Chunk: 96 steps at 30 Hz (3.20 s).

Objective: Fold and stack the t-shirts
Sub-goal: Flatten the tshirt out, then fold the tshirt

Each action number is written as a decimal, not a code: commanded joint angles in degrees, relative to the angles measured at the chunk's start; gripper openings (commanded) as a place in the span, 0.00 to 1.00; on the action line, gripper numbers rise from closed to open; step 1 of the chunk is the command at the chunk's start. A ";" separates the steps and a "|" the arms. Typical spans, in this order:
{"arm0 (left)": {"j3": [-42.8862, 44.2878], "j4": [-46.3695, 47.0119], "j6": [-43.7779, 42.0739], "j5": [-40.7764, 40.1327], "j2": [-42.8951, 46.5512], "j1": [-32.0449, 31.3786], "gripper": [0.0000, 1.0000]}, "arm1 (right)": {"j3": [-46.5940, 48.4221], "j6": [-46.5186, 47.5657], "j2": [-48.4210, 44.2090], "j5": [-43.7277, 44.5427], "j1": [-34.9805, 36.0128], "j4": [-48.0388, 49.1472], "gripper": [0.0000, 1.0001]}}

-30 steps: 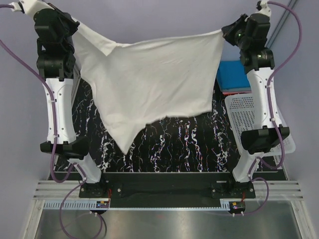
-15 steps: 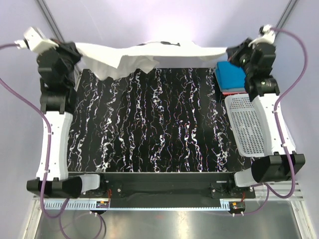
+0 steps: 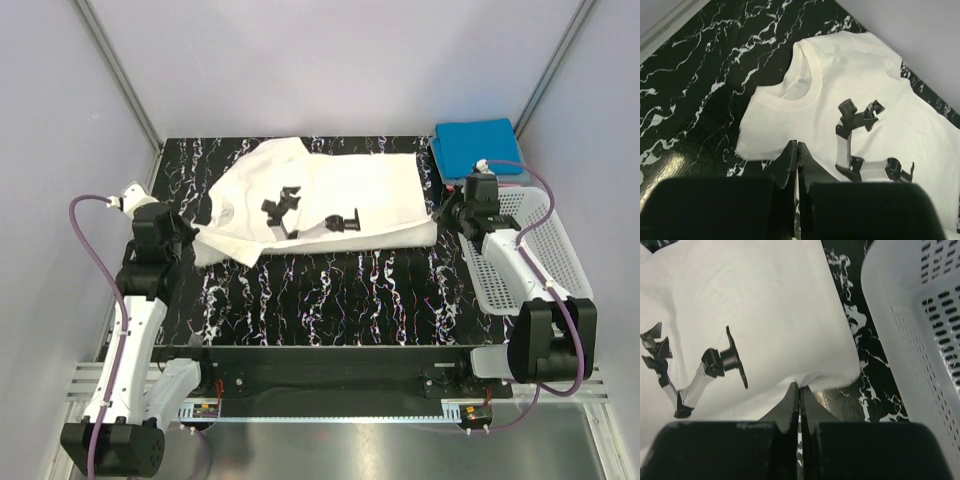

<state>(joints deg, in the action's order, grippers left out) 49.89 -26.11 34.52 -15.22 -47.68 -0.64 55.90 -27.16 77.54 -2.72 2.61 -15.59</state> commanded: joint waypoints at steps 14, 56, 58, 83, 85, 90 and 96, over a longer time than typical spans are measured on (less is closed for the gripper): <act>-8.84 -5.36 2.30 -0.07 1.98 -0.06 0.00 | -10.81 -10.99 -6.78 2.45 0.02 -11.74 0.00; 14.96 2.82 -4.64 -8.32 -36.51 -2.87 0.00 | 3.16 -2.81 10.61 9.49 -0.06 -10.86 0.00; 16.11 1.95 -5.43 -9.73 -38.09 -3.13 0.00 | 3.43 -2.81 11.05 9.31 0.02 -10.42 0.00; 25.96 -2.46 -7.01 -16.68 -50.14 -5.07 0.00 | 11.07 -0.70 20.98 6.59 0.02 -7.61 0.00; 26.75 -3.59 -6.75 -17.64 -51.01 -5.42 0.03 | 11.77 -0.53 21.69 5.54 -0.06 -7.17 0.00; 29.38 -8.68 -4.56 -22.20 -52.34 -6.03 0.35 | 15.81 0.18 23.45 3.25 0.02 -9.10 0.13; 31.15 -11.77 -5.78 -21.80 -45.85 -8.75 0.48 | 18.02 -0.96 18.63 4.65 0.11 -15.60 0.33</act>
<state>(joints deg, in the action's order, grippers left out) 78.35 -36.47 29.17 -35.31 -99.33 -7.60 72.05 -27.94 100.71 1.85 2.61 -27.14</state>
